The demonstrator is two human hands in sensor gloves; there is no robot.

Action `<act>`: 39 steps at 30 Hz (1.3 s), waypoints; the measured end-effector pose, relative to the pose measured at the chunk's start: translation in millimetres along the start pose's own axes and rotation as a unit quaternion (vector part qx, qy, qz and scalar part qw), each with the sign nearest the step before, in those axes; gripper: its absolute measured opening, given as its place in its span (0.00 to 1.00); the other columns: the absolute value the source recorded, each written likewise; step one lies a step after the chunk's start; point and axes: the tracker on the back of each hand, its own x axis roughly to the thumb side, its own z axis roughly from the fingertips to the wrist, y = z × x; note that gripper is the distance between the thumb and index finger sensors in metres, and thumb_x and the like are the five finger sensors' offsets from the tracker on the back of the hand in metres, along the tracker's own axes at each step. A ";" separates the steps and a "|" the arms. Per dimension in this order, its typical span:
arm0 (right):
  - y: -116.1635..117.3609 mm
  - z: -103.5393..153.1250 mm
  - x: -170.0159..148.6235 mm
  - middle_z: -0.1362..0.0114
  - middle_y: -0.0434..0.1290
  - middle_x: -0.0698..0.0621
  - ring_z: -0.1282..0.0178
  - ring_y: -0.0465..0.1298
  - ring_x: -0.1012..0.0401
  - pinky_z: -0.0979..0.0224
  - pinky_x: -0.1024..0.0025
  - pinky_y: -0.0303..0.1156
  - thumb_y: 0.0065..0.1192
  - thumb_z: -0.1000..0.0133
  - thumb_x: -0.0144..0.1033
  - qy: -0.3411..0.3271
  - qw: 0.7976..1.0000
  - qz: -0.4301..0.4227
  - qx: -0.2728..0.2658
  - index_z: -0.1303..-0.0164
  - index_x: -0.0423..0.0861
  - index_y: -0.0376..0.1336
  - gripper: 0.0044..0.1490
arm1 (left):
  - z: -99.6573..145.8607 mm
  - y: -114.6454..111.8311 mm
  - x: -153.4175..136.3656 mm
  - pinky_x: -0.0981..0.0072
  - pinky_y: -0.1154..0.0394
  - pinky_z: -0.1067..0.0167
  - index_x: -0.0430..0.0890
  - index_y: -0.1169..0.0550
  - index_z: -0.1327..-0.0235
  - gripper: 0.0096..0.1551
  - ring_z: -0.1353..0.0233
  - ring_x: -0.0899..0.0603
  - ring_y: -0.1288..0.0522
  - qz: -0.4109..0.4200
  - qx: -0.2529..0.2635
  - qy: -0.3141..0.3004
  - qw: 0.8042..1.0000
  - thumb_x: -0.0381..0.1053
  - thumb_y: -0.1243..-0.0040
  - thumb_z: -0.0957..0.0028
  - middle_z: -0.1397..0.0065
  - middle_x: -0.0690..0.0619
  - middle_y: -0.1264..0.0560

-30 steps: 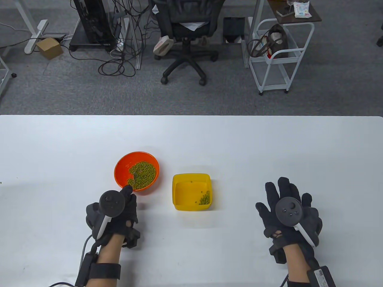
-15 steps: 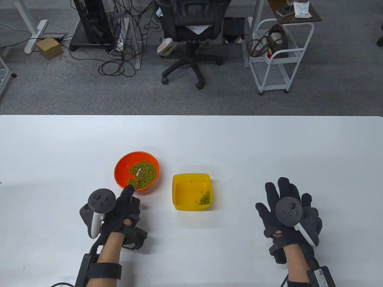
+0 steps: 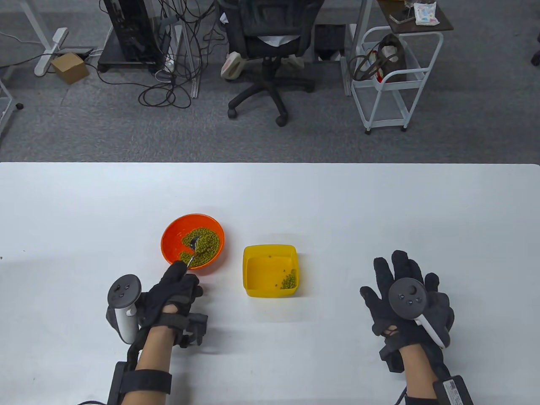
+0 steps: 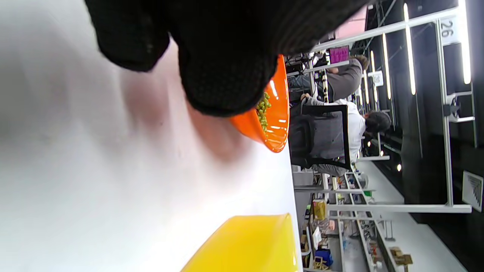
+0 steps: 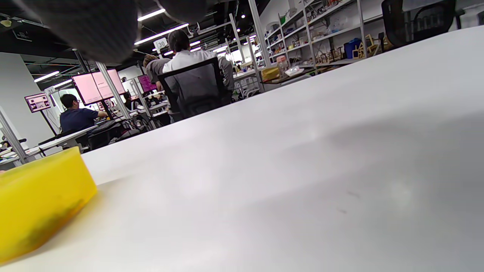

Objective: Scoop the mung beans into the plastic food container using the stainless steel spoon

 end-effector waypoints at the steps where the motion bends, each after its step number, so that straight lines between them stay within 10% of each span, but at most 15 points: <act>1: 0.0 -0.1 0.0 0.15 0.28 0.56 0.14 0.35 0.50 0.23 0.36 0.22 0.60 0.44 0.62 0.000 1.000 0.000 0.000 0.19 0.59 0.44 0.48 | 0.0 0.8 -0.7 0.45 0.23 0.40 0.45 0.35 0.29 0.33 0.49 0.50 0.16 0.005 0.002 0.000 1.000 0.43 0.39 0.48 0.40 0.48 0.21; 20: 0.7 -0.4 -0.2 0.15 0.28 0.56 0.14 0.35 0.50 0.23 0.36 0.22 0.60 0.44 0.61 0.000 1.000 0.000 0.002 0.19 0.59 0.44 0.48 | 0.4 10.5 -5.9 0.46 0.22 0.39 0.50 0.31 0.32 0.30 0.48 0.50 0.14 0.023 0.017 -0.012 1.000 0.41 0.37 0.49 0.40 0.52 0.19; 39: 1.8 -1.3 -0.1 0.15 0.28 0.56 0.14 0.34 0.50 0.23 0.36 0.22 0.60 0.44 0.61 -0.002 1.000 0.001 0.005 0.19 0.59 0.43 0.48 | 23.9 -70.5 23.4 0.51 0.20 0.38 0.52 0.27 0.34 0.27 0.48 0.53 0.12 -0.118 -0.185 -0.104 0.970 0.42 0.36 0.48 0.42 0.54 0.17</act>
